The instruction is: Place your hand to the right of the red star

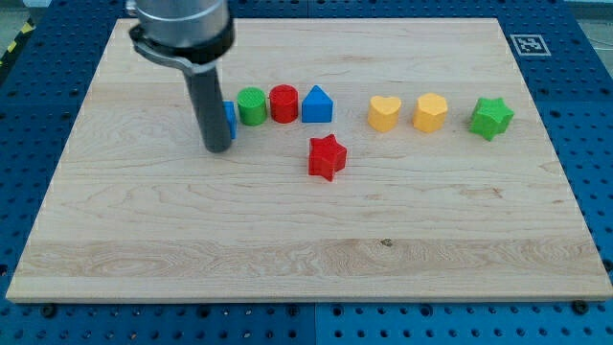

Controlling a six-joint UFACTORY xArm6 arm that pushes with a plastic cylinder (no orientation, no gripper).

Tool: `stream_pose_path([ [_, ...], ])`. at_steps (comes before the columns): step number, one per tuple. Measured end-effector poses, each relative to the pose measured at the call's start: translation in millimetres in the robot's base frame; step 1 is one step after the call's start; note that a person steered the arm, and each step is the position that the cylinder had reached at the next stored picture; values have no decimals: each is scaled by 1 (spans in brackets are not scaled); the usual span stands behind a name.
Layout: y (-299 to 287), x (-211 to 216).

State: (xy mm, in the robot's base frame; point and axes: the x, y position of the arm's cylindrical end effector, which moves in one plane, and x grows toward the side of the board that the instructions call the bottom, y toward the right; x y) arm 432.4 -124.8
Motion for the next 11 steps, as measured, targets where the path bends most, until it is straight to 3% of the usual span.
stream_pose_path([
  [2,-17,-30],
  [4,1,40],
  [5,62,71],
  [7,255,84],
  [8,290,79],
  [10,187,73],
  [11,178,67],
])
